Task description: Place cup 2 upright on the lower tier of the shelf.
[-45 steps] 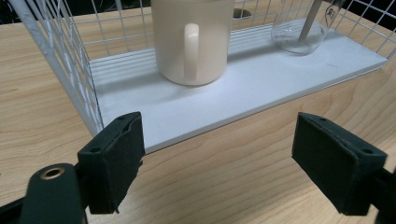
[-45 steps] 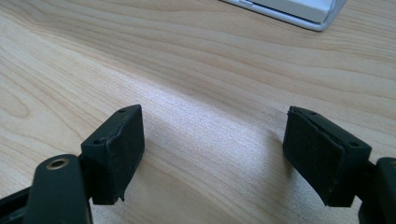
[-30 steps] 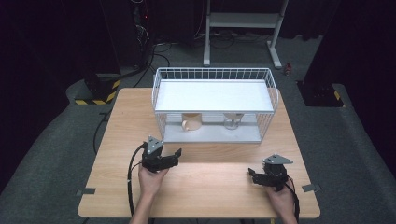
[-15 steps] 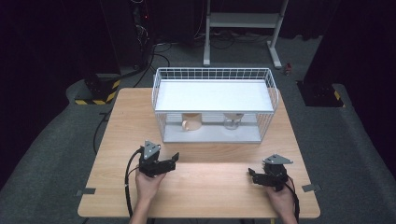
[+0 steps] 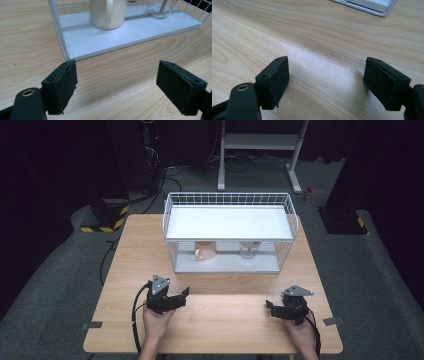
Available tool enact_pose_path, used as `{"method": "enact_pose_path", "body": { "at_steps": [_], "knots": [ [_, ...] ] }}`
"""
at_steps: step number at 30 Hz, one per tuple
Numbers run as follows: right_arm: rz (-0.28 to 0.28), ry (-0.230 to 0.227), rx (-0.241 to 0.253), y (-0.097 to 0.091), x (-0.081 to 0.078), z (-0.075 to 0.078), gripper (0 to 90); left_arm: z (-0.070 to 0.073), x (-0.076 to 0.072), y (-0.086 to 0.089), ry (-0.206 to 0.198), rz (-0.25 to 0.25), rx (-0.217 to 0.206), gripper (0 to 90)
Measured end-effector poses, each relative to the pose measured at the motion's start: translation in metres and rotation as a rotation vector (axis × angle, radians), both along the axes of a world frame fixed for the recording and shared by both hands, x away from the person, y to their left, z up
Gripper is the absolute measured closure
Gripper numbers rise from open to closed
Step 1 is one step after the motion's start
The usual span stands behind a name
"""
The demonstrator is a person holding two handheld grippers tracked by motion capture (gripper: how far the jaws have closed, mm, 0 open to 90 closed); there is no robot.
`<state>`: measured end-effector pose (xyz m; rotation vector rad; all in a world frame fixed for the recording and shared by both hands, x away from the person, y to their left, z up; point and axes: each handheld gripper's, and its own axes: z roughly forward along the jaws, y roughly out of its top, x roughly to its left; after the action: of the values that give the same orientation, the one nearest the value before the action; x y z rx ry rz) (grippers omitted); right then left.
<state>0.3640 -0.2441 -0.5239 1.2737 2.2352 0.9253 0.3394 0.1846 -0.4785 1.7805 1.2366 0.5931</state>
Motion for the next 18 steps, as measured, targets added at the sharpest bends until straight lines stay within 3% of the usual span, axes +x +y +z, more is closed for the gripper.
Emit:
{"method": "enact_pose_path", "body": {
  "at_steps": [18],
  "knots": [
    [0.0,0.0,0.0,0.0,0.0,0.0,20.8,-0.012,-0.01,0.01,0.029,0.026,0.015,16.9]
  ]
}}
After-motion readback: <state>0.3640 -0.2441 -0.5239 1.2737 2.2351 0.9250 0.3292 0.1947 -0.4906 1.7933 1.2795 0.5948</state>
